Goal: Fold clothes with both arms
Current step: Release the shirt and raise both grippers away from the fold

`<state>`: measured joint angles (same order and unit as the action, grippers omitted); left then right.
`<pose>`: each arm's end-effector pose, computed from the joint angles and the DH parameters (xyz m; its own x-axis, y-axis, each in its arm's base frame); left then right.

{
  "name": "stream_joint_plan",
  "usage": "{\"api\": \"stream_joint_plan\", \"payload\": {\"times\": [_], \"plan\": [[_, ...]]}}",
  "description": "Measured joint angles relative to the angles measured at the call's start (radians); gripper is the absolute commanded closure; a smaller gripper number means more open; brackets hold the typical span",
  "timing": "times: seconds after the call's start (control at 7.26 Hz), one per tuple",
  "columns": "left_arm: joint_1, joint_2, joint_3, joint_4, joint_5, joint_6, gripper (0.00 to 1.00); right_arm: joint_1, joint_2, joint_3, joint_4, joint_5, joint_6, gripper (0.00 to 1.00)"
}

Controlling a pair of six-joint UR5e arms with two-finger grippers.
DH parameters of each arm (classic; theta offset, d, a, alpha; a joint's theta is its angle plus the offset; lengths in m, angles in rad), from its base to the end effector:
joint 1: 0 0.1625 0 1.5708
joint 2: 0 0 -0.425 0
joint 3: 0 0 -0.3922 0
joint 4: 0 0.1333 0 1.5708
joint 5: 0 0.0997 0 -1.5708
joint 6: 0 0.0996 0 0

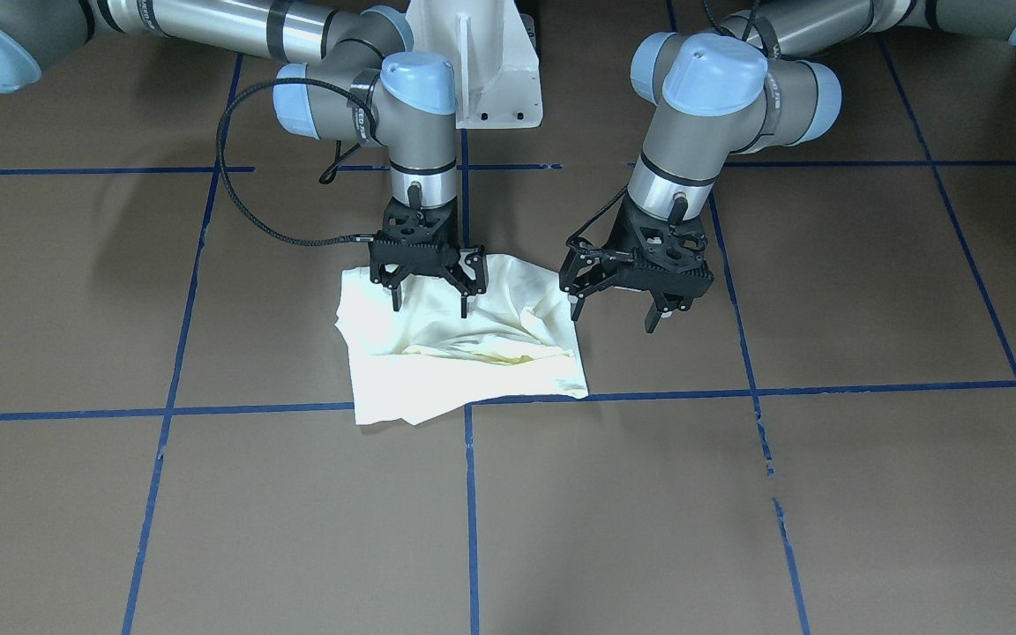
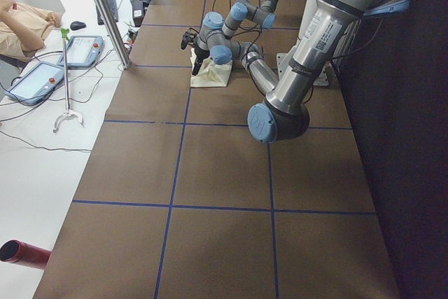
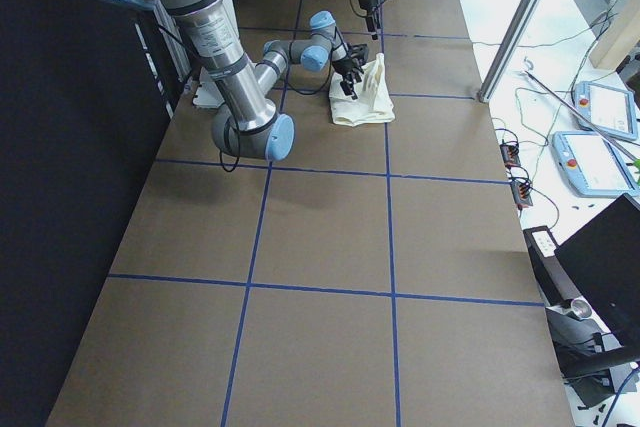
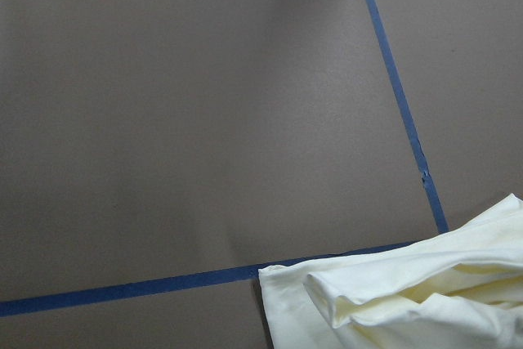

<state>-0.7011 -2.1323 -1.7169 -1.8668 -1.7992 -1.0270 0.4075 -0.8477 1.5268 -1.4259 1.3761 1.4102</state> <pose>0.4327 -0.5102 0.2353 0.6009 0.1523 -0.7847 0.2004 0.9216 0.3323 -0.6059 -0.4277 0.2280 0.6987 0.1307 0.7034 -0.4128 0.8767 0.2471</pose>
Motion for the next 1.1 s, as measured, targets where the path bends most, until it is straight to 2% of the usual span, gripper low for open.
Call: {"api": "stream_joint_plan", "payload": {"times": [0.41, 0.69, 0.96, 1.1], "plan": [[0.0, 0.001, -0.002, 0.0, 0.0, -0.001, 0.0, 0.033, 0.048, -0.102, 0.005, -0.002, -0.084, 0.0], [0.0, 0.002, -0.006, 0.0, 0.0, -0.003, 0.0, 0.1, 0.116, -0.226, 0.023, 0.005, -0.098, 0.0], [0.001, 0.008, -0.016, 0.0, -0.002, -0.007, 0.0, 0.189, 0.164, -0.399, 0.11, 0.023, -0.108, 0.0], [0.002, 0.011, -0.017, -0.001, -0.003, -0.008, 0.0, 0.251, 0.174, -0.441, 0.132, 0.089, -0.108, 0.0]]}}
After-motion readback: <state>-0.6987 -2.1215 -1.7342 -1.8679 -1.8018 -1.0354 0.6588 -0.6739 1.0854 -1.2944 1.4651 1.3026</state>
